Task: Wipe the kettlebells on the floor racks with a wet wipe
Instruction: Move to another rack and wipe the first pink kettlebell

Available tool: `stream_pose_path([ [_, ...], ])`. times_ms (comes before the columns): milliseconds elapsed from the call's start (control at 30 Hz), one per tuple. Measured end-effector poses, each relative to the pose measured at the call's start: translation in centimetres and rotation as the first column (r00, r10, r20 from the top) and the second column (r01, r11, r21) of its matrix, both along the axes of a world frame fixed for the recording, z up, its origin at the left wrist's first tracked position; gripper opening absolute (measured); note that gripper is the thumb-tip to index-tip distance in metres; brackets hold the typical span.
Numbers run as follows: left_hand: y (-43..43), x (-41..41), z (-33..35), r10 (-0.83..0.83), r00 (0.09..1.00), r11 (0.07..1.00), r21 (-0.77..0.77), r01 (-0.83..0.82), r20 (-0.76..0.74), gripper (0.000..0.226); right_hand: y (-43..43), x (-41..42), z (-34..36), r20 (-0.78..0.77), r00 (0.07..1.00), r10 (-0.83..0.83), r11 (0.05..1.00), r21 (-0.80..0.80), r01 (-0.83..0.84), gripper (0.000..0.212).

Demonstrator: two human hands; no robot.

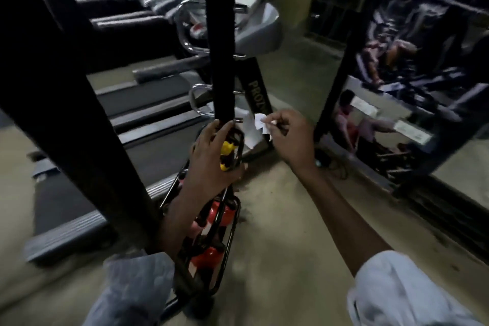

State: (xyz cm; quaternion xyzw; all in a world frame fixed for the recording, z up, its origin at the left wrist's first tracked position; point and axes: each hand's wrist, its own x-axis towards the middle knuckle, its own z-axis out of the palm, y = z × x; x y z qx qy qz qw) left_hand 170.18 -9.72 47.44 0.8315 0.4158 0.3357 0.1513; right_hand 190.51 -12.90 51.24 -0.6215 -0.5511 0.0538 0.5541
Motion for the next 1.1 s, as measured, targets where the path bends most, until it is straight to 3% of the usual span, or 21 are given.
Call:
stream_pose_path([
  [267,2.1,-0.6,-5.1,0.351,0.936,0.917,-0.211,-0.339,0.024,0.099,12.0,-0.6,-3.3,0.009,0.924,0.382,0.923,-0.063,-0.381,0.025],
  [433,0.6,1.0,-8.5,0.595,0.804,0.771,-0.280,-0.572,-0.003,0.094,16.7,-2.9,-5.9,0.028,0.777,0.629,0.772,-0.146,-0.619,0.016],
  [633,-3.1,3.2,-13.0,0.806,0.589,0.535,-0.358,-0.766,-0.056,0.090,18.0,-6.1,-9.4,-0.029,0.555,0.832,0.539,-0.198,-0.819,0.023],
  [833,-4.6,3.9,-16.0,0.891,0.433,0.352,-0.397,-0.847,-0.134,0.086,17.3,-8.6,-14.6,-0.136,0.386,0.912,0.335,-0.296,-0.895,0.027],
  [1100,-4.2,3.3,-18.8,0.900,0.373,0.263,-0.403,-0.877,-0.226,0.090,17.7,-11.1,-19.5,-0.136,0.272,0.953,0.206,-0.370,-0.906,0.021],
])
